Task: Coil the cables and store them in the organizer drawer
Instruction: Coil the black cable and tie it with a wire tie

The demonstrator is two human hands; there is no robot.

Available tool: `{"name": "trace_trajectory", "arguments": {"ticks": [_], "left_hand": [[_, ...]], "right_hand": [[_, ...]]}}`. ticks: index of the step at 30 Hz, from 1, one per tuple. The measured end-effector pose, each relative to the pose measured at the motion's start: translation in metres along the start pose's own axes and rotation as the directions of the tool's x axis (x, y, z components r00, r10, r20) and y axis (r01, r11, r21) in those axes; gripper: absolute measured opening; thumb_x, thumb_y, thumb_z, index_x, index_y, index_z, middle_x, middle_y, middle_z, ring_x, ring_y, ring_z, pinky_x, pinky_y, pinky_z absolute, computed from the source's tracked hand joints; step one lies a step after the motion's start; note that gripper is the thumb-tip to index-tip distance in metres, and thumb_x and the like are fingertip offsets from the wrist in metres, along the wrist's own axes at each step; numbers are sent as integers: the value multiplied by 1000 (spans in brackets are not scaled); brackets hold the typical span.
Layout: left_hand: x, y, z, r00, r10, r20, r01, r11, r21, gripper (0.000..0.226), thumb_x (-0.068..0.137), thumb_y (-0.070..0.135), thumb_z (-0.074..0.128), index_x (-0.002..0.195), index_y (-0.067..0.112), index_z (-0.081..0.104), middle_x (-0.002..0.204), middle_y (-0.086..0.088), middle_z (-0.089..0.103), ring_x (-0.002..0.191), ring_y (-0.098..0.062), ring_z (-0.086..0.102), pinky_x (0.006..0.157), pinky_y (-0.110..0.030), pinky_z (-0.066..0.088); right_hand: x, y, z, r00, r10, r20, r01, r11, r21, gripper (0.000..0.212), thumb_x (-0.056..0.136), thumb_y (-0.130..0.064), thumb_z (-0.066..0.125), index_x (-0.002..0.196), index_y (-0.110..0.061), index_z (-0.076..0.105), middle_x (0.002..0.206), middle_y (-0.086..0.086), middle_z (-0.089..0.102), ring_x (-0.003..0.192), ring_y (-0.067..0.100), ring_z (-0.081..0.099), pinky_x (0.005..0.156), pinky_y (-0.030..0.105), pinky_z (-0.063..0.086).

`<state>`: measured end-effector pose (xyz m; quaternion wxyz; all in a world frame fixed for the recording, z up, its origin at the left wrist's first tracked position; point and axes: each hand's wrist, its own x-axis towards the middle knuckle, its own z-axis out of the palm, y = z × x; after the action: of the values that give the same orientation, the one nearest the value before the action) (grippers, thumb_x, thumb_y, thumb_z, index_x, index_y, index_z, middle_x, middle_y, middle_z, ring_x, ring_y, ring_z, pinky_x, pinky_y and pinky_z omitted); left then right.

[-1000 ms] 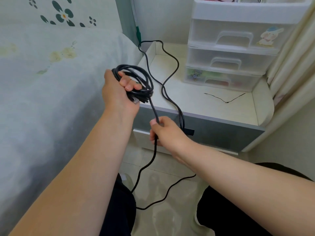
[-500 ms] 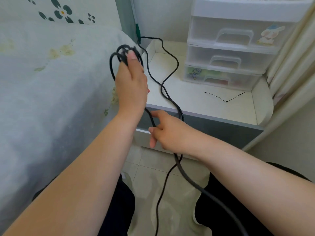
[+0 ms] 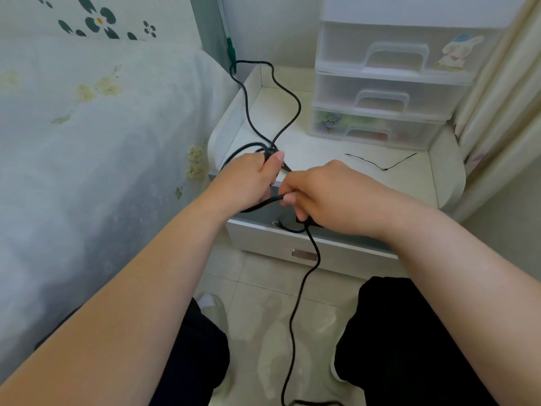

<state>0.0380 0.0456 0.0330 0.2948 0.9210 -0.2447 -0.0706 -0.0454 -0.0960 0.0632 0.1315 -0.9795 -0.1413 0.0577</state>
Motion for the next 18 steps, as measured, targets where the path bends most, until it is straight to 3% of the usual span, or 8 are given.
{"name": "trace_trajectory", "arguments": {"ticks": [3,6,8,11,14,18], "left_hand": [[-7,3,1,979,-99,177,143,956,-258,57,102,42,27,63,11,56,43,-1,57,39,-14,52,46,-19,42],[-13,5,0,942,-140,305,271,853,-446,52,100,48,30,71,11,52,43,-5,54,37,-18,48,54,-26,42],[-14,7,-3,932,-130,338,294,815,-499,55,99,53,30,71,11,51,41,-5,49,36,-19,44,53,-28,42],[-17,12,-8,924,-106,368,310,771,-556,52,99,51,31,70,12,49,41,-5,45,35,-19,39,46,-26,41],[-21,12,-9,916,-66,395,340,651,-679,53,100,50,30,67,12,47,40,-4,38,33,-18,31,41,-27,37],[-26,11,-11,893,31,450,349,583,-733,60,83,72,36,69,14,44,43,2,30,35,-13,27,39,-24,34]], "right_hand": [[4,6,2,983,-102,-151,96,994,-42,21,101,-27,31,90,-25,49,73,-9,59,73,19,52,89,32,31],[7,9,-2,974,-88,-211,83,996,-36,28,101,-33,31,75,-29,40,69,-12,48,71,12,47,77,32,27],[10,12,-5,968,-35,-248,32,999,-17,35,100,-40,31,67,-29,34,63,-12,40,66,13,40,70,29,22],[16,20,-5,958,82,-273,-72,996,47,42,96,-52,30,65,-24,36,61,-7,44,62,17,42,60,32,25],[22,27,-3,950,145,-276,-123,988,96,50,92,-61,31,63,-20,40,59,-2,47,57,14,43,53,33,30],[31,33,2,950,207,-234,-140,951,276,52,88,-63,37,66,-16,44,59,-4,43,55,13,40,55,32,30]]}}
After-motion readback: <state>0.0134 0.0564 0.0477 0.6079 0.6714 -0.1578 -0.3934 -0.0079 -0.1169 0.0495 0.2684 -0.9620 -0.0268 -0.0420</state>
